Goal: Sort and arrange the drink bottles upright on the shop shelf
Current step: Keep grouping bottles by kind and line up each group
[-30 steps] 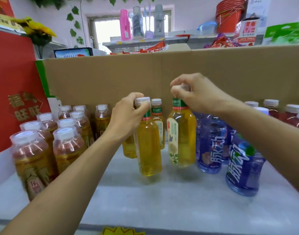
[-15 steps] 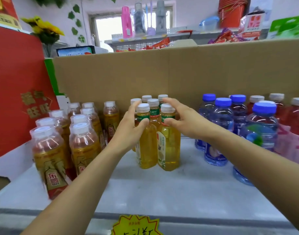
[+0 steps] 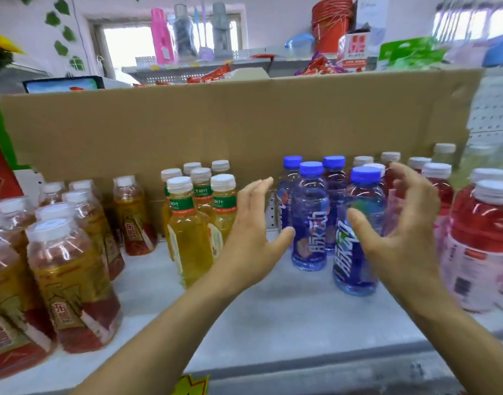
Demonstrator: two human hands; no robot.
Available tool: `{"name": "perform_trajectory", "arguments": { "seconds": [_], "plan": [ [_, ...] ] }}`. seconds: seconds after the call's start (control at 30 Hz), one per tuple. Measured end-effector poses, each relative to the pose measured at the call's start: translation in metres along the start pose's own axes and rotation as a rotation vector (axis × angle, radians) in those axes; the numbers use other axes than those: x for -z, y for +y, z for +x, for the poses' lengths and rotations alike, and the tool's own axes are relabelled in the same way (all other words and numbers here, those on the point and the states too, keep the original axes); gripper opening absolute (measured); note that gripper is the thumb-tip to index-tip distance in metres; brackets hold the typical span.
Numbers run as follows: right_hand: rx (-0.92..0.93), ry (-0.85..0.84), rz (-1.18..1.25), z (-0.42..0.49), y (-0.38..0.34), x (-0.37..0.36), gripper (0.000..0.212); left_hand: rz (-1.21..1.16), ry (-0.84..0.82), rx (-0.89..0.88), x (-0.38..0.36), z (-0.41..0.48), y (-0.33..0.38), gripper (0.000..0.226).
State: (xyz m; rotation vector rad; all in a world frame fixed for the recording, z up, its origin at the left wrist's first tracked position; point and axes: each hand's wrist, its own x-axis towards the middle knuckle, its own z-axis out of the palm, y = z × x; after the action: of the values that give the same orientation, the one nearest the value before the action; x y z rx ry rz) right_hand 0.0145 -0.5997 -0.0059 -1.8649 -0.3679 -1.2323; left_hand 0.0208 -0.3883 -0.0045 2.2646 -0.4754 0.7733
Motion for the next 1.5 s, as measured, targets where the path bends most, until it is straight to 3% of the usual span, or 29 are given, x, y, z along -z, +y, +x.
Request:
{"name": "perform_trajectory", "arguments": {
  "seconds": [0.1, 0.17, 0.23, 0.4, 0.53, 0.7, 0.83, 0.97, 1.27, 1.5],
  "plan": [
    [-0.303, -0.324, 0.113, 0.000, 0.028, 0.011, 0.091, -0.181, -0.140, 0.287, -0.032, 0.019, -0.004, 0.101],
    [-0.343, -0.519, 0.132, -0.001, 0.044, 0.015, 0.091, -0.234, -0.189, 0.410, -0.047, 0.029, -0.009, 0.108],
    [-0.370, -0.580, 0.099, 0.000, 0.055, 0.016, 0.083, -0.285, -0.195, 0.428, -0.057, 0.035, -0.011, 0.108],
    [-0.293, -0.638, 0.108, 0.012, 0.071, 0.004, 0.077, -0.417, -0.173, 0.394, -0.071, 0.044, -0.013, 0.092],
    [-0.278, -0.668, 0.098, 0.014, 0.077, -0.004, 0.078, -0.377, -0.001, 0.398, -0.065, 0.065, -0.008, 0.089],
    [-0.325, -0.684, 0.201, 0.018, 0.083, -0.012, 0.100, -0.338, -0.019, 0.346, -0.043, 0.110, 0.011, 0.096],
    [-0.400, -0.723, 0.301, 0.021, 0.087, -0.024, 0.101, -0.327, -0.165, 0.455, -0.037, 0.131, 0.012, 0.065],
    [-0.408, -0.725, 0.327, 0.022, 0.087, -0.044, 0.093, -0.358, -0.085, 0.521, -0.039, 0.133, 0.004, 0.036],
    [-0.410, -0.712, 0.230, 0.031, 0.086, -0.072, 0.085, -0.485, 0.090, 0.649, -0.051, 0.123, 0.004, 0.057],
    [-0.325, -0.737, 0.190, 0.019, 0.086, -0.052, 0.081, -0.153, 0.109, 0.435, -0.076, 0.077, 0.001, 0.102]
  ]
}}
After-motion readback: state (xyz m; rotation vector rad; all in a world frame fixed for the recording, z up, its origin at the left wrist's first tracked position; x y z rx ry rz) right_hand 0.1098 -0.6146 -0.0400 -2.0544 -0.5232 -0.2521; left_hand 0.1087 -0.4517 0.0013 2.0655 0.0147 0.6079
